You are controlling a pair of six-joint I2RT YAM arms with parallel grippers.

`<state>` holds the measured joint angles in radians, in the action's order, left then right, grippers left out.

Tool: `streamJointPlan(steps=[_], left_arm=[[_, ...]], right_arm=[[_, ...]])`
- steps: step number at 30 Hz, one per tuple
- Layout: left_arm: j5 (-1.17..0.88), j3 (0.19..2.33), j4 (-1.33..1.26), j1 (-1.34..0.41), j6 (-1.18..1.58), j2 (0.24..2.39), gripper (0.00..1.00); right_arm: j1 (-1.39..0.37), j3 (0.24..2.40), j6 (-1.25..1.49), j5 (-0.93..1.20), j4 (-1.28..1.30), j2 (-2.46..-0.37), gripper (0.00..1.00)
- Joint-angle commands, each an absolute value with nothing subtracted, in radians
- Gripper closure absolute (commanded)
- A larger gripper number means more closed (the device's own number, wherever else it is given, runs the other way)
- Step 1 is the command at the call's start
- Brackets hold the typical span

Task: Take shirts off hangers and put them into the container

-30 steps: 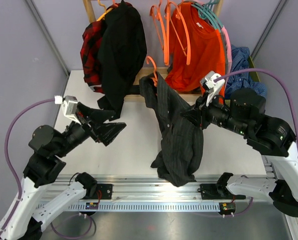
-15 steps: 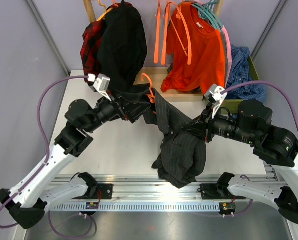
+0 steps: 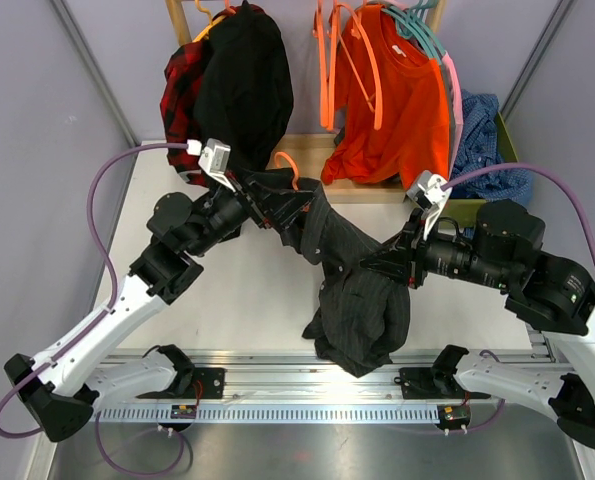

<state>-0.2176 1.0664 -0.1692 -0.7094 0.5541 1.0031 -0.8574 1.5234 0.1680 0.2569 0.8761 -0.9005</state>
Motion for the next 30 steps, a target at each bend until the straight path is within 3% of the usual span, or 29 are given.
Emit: streamJointPlan(steps=[1,4,7,12,20,21,22,23,25,26,30], left_arm=[[-0.17,1.094,-0.271,-0.713,0.56,1.029,0.05],[-0.163,1.095,-0.275,-0.713,0.575,1.045,0.22],[-0.178,1.104,-0.272,-0.713,0.586,1.066,0.6],[-0.187,1.114,-0.267,-0.716,0.606,1.081,0.98],[-0.16,1.132,-0.247,-0.723,0.582,1.071,1.0],[-0.146,1.141,-0.233,-0.723,0.572,1.072,1.0],[-0.12,1.179,-0.188,-0.723,0.562,1.08,1.0],[-0.1,1.202,-0.157,-0.723,0.531,1.083,1.0],[-0.068,1.253,-0.083,-0.723,0.5,1.092,1.0],[-0.046,1.306,-0.062,-0.723,0.473,1.101,1.0],[-0.012,1.433,0.023,-0.723,0.436,1.135,1.0]], right_arm=[[-0.865,1.532,0.181,0.318,0.772,-0.876,1.0],[-0.865,1.532,0.179,0.311,0.773,-0.87,1.0],[-0.867,1.531,0.175,0.304,0.773,-0.862,1.0],[-0.865,1.528,0.173,0.288,0.77,-0.858,1.0],[-0.865,1.525,0.172,0.275,0.779,-0.874,1.0],[-0.865,1.526,0.17,0.259,0.787,-0.876,0.96],[-0.865,1.526,0.169,0.255,0.793,-0.877,0.6],[-0.865,1.523,0.167,0.249,0.796,-0.876,0.47],[-0.865,1.52,0.16,0.236,0.804,-0.874,0.31],[-0.865,1.52,0.158,0.229,0.808,-0.871,0.17],[-0.865,1.514,0.147,0.219,0.821,-0.868,0.09]])
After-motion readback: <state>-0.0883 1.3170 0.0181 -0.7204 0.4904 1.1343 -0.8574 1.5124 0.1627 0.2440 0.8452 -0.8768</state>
